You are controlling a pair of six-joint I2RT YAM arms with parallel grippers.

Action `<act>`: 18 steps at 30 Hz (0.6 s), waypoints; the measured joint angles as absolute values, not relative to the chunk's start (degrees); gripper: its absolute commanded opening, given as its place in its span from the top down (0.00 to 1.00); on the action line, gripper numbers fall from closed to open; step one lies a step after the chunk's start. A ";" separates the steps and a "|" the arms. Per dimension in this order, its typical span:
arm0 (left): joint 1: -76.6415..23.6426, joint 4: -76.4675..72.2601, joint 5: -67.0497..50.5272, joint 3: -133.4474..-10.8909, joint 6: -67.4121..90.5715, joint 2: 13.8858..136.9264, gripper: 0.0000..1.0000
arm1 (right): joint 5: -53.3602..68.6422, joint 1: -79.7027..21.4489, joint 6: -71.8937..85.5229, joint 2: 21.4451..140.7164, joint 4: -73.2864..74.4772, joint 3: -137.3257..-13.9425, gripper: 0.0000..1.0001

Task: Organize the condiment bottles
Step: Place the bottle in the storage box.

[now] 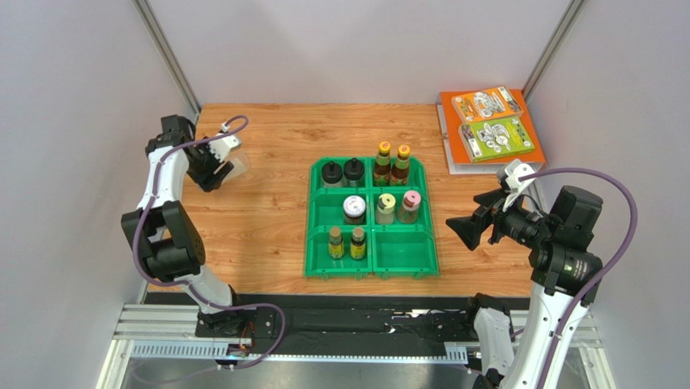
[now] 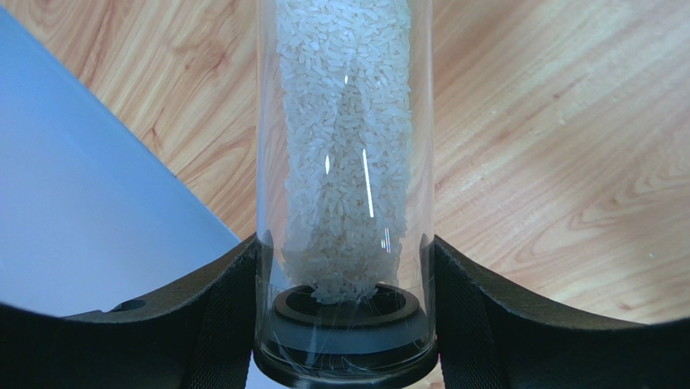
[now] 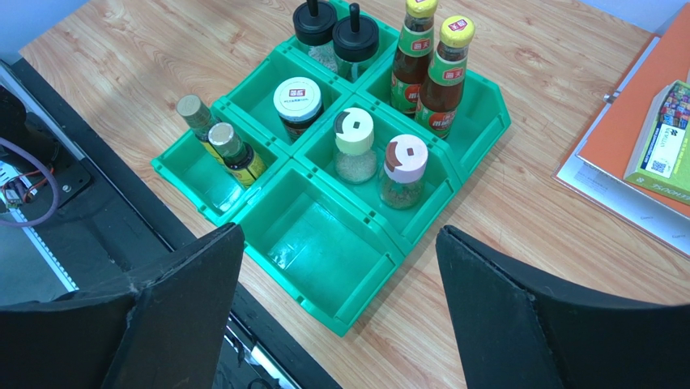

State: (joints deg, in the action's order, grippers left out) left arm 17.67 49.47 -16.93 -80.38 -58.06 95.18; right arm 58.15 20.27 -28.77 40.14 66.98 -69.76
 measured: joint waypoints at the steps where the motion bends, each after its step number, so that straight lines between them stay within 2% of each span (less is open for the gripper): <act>1: 16.78 50.35 -16.40 -80.42 -58.76 94.83 1.00 | 58.22 20.27 -28.82 40.14 67.05 -69.76 0.08; 6: 12.82 53.80 -14.17 -80.38 -62.39 90.78 1.00 | 59.16 20.27 -29.67 40.58 67.35 -69.82 0.06; 18: -4.23 52.66 -2.07 -78.46 -72.86 76.14 1.00 | 61.65 20.27 -31.97 45.25 71.53 -76.07 0.04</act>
